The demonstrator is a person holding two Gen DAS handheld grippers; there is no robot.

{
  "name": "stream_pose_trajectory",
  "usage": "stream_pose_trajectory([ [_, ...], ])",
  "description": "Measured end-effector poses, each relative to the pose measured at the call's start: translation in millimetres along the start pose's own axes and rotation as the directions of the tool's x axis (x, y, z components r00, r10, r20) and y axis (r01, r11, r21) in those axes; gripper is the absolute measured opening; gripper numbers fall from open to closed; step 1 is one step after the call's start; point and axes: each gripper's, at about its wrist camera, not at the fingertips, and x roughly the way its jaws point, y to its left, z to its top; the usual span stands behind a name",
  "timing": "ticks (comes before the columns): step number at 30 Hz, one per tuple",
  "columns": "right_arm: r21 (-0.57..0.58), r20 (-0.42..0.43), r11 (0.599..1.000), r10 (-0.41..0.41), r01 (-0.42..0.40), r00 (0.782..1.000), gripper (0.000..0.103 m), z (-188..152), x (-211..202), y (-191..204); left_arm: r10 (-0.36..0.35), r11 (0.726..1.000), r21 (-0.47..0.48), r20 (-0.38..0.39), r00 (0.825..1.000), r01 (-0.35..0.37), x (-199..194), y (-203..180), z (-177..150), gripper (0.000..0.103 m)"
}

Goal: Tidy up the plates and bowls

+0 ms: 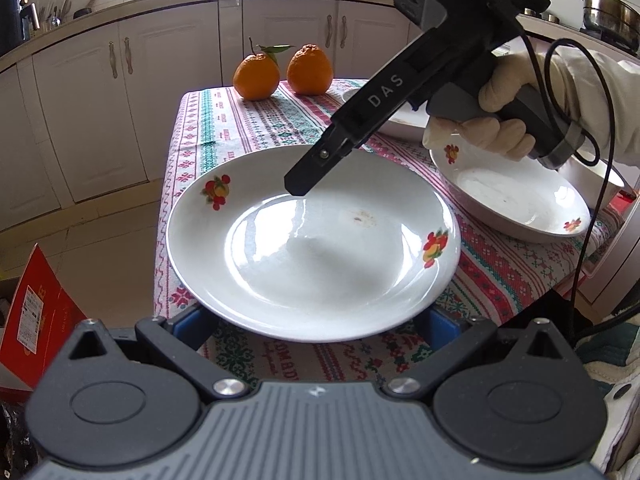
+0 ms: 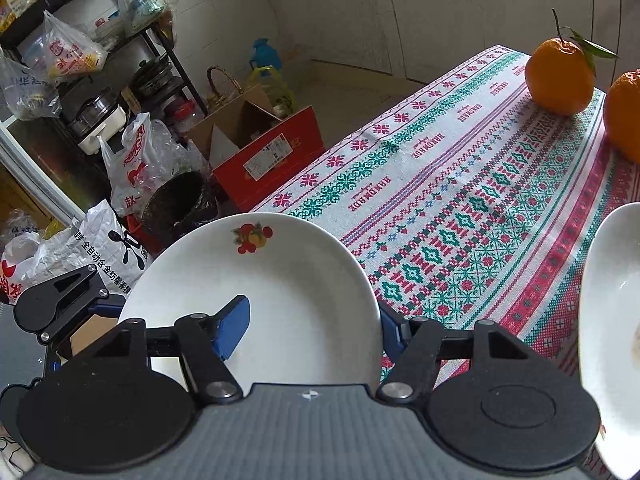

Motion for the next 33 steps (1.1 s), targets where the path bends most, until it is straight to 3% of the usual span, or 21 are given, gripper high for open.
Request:
stream_pose_trajectory([
  [18,0.052,0.066,0.997,-0.061,0.058,0.996,0.072,31.3,-2.2,-40.2,-0.017,0.998,0.058,-0.003,1.000,0.017,42.5,29.9,42.5,0.102],
  [33,0.087,0.083,0.991,-0.104,0.097,0.991,0.073,40.5,6.2,-65.5,-0.017,0.994,0.109,0.006,1.000,0.016,61.7,35.2,54.5,0.102],
])
